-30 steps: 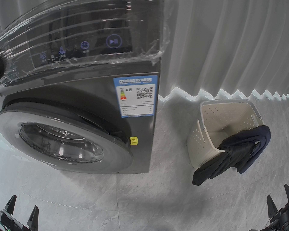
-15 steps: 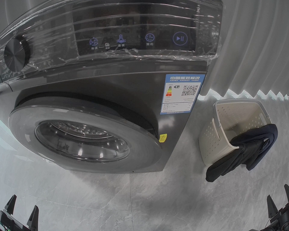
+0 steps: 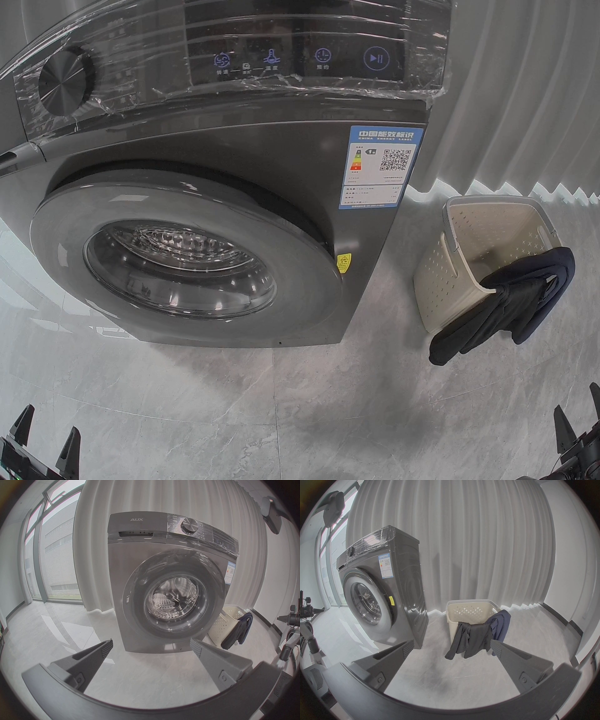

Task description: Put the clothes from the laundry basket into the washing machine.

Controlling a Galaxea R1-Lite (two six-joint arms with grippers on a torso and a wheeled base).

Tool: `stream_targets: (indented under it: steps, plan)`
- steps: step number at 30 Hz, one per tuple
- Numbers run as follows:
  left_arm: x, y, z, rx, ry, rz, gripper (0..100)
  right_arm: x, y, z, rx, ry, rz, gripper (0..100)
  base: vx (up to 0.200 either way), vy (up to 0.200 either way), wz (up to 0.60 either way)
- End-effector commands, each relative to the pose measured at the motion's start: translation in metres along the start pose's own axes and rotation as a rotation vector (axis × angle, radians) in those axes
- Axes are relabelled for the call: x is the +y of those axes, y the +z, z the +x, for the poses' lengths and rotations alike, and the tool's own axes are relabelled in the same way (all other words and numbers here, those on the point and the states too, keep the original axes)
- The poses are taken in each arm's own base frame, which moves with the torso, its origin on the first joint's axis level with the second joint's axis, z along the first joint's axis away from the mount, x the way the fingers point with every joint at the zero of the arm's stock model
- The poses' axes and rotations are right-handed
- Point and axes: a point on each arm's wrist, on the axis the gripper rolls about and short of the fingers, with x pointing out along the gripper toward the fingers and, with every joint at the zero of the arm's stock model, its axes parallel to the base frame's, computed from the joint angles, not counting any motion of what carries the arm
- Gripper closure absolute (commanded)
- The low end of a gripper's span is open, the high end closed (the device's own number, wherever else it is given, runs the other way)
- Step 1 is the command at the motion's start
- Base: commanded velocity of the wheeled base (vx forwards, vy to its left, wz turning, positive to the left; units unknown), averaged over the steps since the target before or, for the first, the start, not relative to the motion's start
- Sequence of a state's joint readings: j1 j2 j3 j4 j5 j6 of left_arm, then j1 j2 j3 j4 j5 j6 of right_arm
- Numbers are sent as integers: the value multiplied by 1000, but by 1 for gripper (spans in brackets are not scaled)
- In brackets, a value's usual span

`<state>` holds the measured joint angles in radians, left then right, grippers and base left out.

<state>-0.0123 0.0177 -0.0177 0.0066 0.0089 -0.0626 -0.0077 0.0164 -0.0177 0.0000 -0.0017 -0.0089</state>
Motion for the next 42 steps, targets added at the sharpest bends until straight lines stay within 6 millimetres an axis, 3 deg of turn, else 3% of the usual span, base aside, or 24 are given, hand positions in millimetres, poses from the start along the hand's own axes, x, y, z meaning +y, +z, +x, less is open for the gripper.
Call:
stream_targets:
  steps: [1, 17, 42]
  plan:
    - [0, -5, 0, 1, 0, 0, 0, 0, -5, 0, 1, 0, 0, 0, 0, 200, 0]
    - [0, -5, 0, 1, 0, 0, 0, 0, -5, 0, 3, -1, 0, 0, 0, 200, 0]
    - [0, -5, 0, 1, 0, 0, 0, 0, -5, 0, 1, -8, 6, 0, 0, 0, 0]
